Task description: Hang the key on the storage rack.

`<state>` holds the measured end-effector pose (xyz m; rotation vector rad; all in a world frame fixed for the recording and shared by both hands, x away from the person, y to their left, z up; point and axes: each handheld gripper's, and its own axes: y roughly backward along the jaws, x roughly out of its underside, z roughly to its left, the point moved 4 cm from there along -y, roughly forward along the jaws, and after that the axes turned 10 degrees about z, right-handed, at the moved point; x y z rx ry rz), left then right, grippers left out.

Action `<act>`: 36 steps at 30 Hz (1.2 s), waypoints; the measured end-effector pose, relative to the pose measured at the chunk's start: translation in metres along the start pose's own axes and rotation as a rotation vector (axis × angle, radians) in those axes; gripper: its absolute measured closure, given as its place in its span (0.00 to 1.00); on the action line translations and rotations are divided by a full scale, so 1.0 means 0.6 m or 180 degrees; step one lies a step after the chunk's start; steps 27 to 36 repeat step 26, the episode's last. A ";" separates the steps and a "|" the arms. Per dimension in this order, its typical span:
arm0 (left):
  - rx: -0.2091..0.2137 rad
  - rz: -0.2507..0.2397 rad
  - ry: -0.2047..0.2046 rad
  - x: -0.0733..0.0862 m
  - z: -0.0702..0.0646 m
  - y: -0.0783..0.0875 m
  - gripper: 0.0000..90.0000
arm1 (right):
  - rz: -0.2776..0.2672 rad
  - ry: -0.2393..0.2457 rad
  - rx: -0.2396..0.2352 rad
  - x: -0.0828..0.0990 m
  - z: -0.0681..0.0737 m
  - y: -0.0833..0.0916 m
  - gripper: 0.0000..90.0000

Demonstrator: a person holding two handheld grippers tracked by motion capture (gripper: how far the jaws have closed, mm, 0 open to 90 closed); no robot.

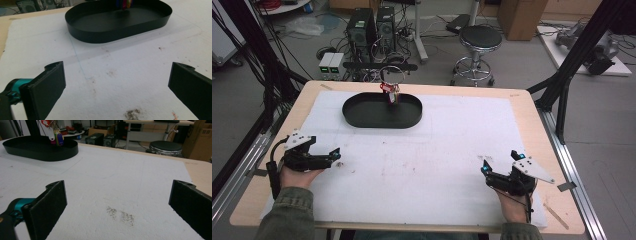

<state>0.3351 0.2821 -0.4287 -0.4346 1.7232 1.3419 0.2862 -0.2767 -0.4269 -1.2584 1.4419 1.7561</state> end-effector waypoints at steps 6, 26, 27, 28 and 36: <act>-0.0061 -0.0204 0.0069 0.014 0.009 0.016 0.02 | -0.0006 0.0007 0.0003 -0.001 0.000 0.000 0.01; -0.0008 -0.0776 0.0222 0.022 0.025 0.042 0.02 | 0.0029 0.0080 -0.0051 -0.001 0.006 -0.005 0.01; -0.0008 -0.0776 0.0222 0.022 0.025 0.042 0.02 | 0.0029 0.0080 -0.0051 -0.001 0.006 -0.005 0.01; -0.0008 -0.0776 0.0222 0.022 0.025 0.042 0.02 | 0.0029 0.0080 -0.0051 -0.001 0.006 -0.005 0.01; -0.0008 -0.0776 0.0222 0.022 0.025 0.042 0.02 | 0.0029 0.0080 -0.0051 -0.001 0.006 -0.005 0.01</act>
